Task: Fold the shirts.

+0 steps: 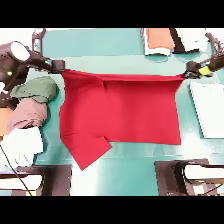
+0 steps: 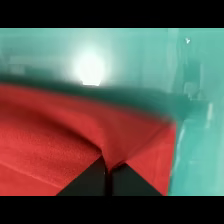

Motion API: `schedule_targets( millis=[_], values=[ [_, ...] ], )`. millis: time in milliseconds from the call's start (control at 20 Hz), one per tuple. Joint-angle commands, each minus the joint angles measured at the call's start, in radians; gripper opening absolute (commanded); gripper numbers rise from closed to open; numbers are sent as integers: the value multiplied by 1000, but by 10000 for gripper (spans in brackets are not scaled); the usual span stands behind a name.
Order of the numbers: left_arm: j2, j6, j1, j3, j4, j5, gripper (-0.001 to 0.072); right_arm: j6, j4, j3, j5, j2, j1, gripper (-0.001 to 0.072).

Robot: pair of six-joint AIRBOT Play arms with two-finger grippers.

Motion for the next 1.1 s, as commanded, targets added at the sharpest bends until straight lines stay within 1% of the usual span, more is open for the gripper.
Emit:
schedule_targets(
  millis=[0,50,100,200,250,300,400,450,550,650,700,750,800,850,950,1050],
  values=[
    [-68,31,1,-11,-9,170,28,1,72,51,-93,-125,6,16],
    [-68,48,1,6,-9,140,28,1,72,89,-78,-140,6,16],
    [-68,64,1,26,-9,74,28,-1,63,114,-52,-144,6,15],
    [-68,140,1,43,-2,-106,28,-13,2,119,10,-130,6,16],
    [-68,143,1,31,9,-178,28,-15,-43,92,30,-111,6,15],
    [-68,142,1,10,9,-218,28,-16,-66,48,26,-83,6,15],
    [-68,136,1,-61,5,-234,28,-21,-76,-74,-8,-19,6,16],
    [-68,116,1,-101,5,-229,28,-28,-75,-135,-33,10,6,16],
    [-68,100,1,-159,5,-201,28,-32,-74,-245,-82,54,6,16],
    [-68,97,1,-180,2,-181,29,-32,-69,-319,-97,68,6,18],
    [-68,97,1,-180,2,-177,46,-31,-62,-346,-98,68,6,44],
    [-66,97,1,-179,3,-176,348,-31,-51,-368,-104,68,6,215],
    [-63,93,1,-179,3,-183,552,-31,-41,-378,-114,68,5,330],
    [-51,82,1,-179,3,-195,539,-31,-41,-377,-119,69,5,336],
    [-2,66,1,-180,16,-253,540,-31,-41,-362,-92,92,5,336],
    [103,37,1,-243,30,-312,540,-32,-42,-363,-54,152,5,336]
  ],
)
